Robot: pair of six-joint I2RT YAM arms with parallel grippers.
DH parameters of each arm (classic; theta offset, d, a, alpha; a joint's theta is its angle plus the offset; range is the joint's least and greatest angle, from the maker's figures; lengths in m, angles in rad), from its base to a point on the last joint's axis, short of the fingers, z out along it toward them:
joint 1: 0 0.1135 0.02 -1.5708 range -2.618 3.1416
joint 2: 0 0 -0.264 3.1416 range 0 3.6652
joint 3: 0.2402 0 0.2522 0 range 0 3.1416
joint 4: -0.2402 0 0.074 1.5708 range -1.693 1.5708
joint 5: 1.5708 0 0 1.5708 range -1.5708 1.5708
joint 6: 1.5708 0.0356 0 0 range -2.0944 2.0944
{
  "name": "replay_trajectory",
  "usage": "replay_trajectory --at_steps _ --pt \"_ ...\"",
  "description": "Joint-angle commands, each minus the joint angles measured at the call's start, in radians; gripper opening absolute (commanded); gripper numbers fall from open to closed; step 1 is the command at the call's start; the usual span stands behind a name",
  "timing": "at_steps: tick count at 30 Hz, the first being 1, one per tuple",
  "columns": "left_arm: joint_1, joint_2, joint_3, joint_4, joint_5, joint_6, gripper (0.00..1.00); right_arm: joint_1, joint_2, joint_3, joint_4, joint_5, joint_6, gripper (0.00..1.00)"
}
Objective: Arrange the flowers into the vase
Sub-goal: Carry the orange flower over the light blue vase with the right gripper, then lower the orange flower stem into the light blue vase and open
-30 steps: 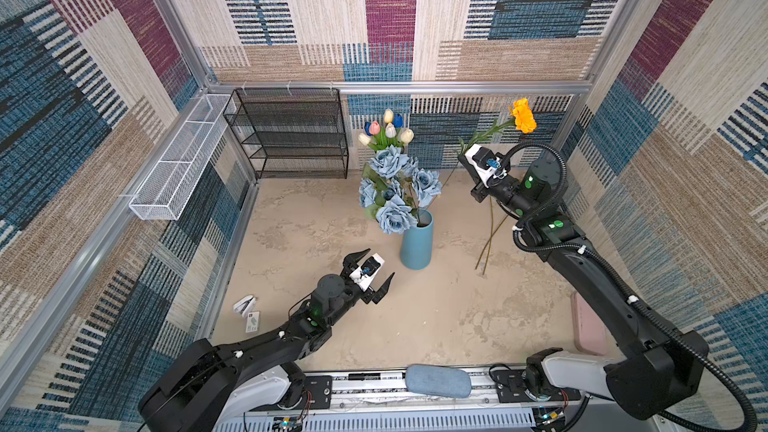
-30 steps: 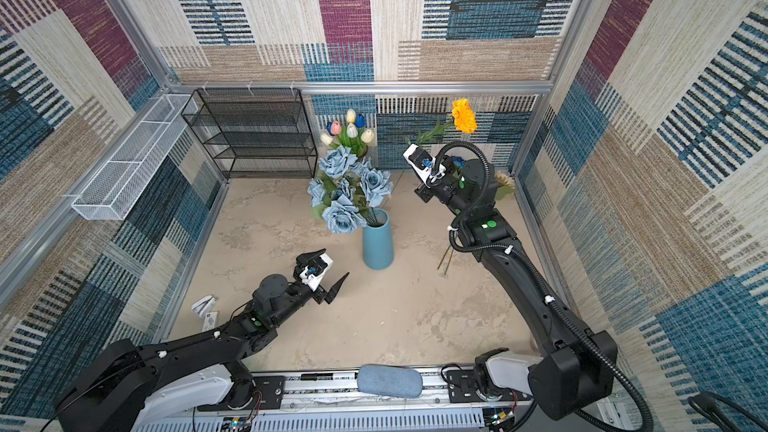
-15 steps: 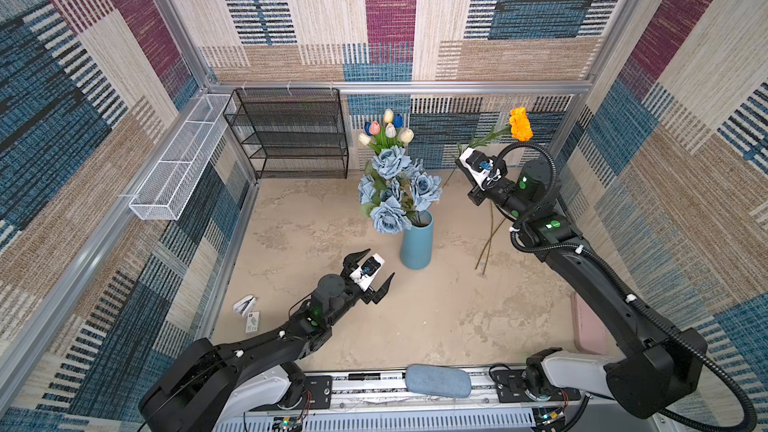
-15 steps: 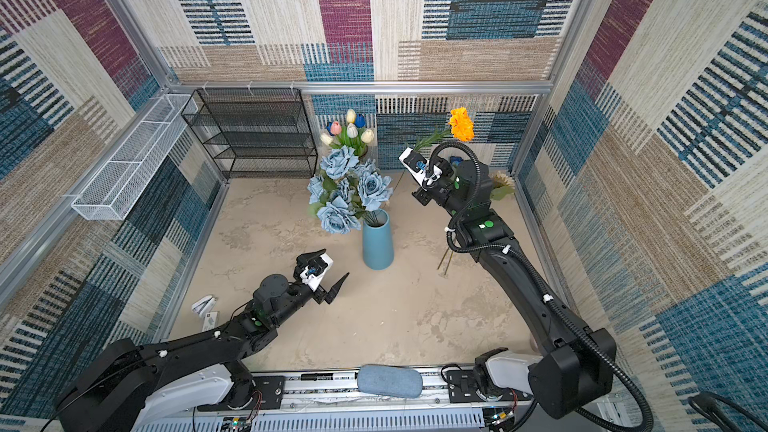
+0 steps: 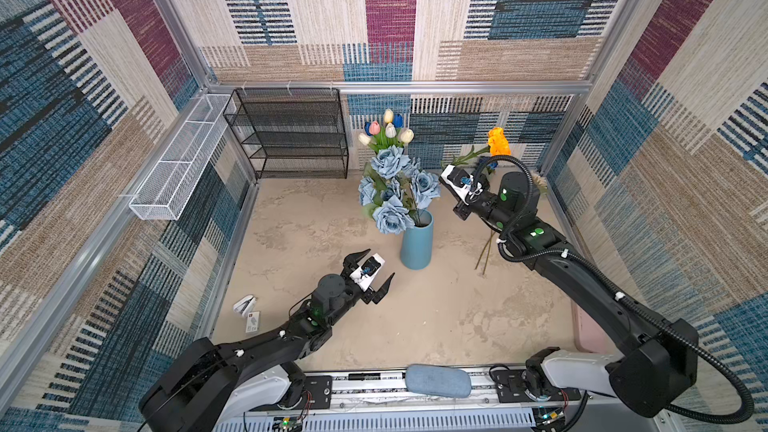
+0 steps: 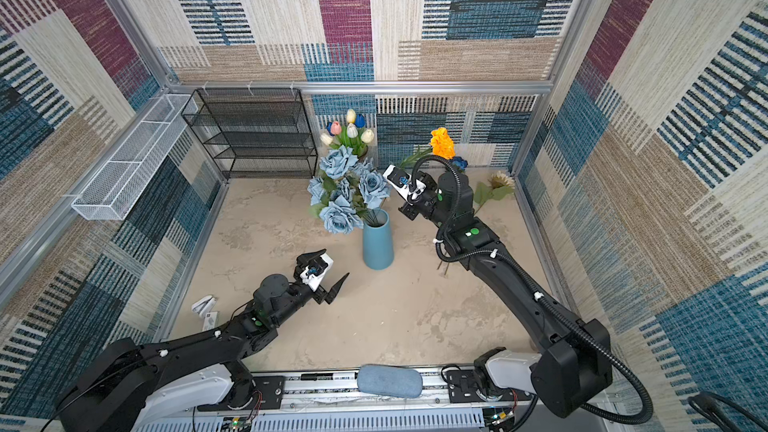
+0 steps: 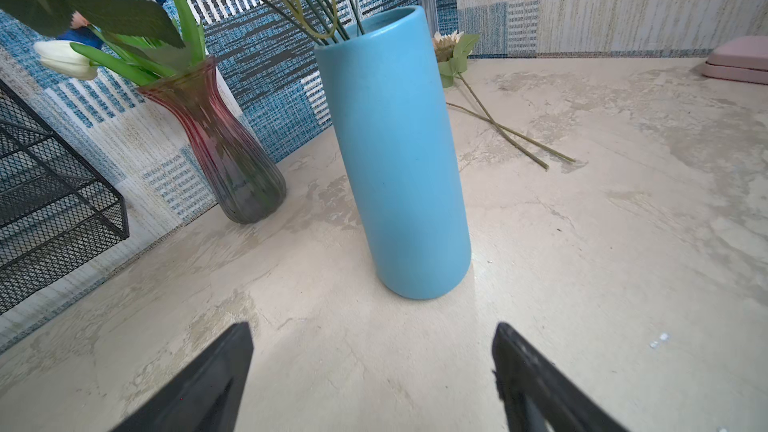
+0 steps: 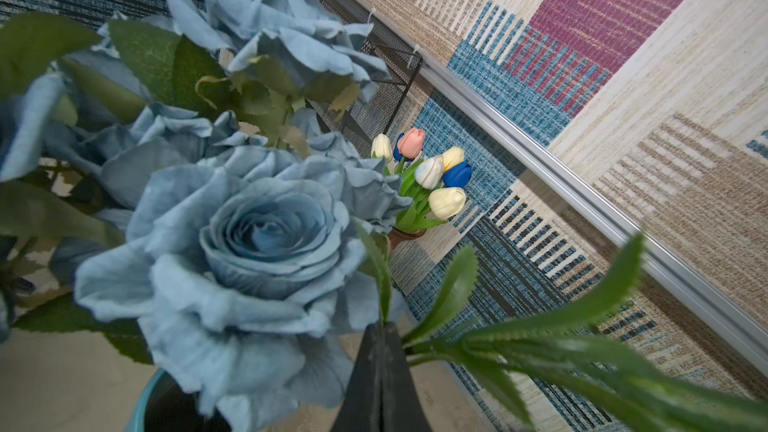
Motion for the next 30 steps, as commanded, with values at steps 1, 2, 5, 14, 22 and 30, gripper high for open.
replay_trajectory --at_steps 1,2,5,14,22,30 --pt "0.001 0.001 0.008 0.024 -0.01 0.004 0.93 0.012 0.006 -0.013 0.011 0.005 0.011 0.0" --pt "0.001 0.001 0.008 0.024 -0.009 0.003 0.93 0.013 0.004 -0.023 0.01 0.006 0.015 0.0" --pt "0.001 0.005 0.009 0.024 -0.007 0.001 0.93 0.024 0.0 -0.037 -0.004 0.016 0.024 0.0" --pt "0.001 0.01 0.011 0.027 -0.004 -0.001 0.93 0.074 0.009 -0.005 -0.104 0.14 0.027 0.0" --pt "0.001 0.012 0.012 0.027 0.0 -0.002 0.93 0.084 0.043 0.112 -0.249 0.169 -0.011 0.0" --pt "0.0 0.011 0.011 0.025 -0.003 -0.001 0.93 0.136 0.156 0.248 -0.417 0.29 -0.055 0.0"
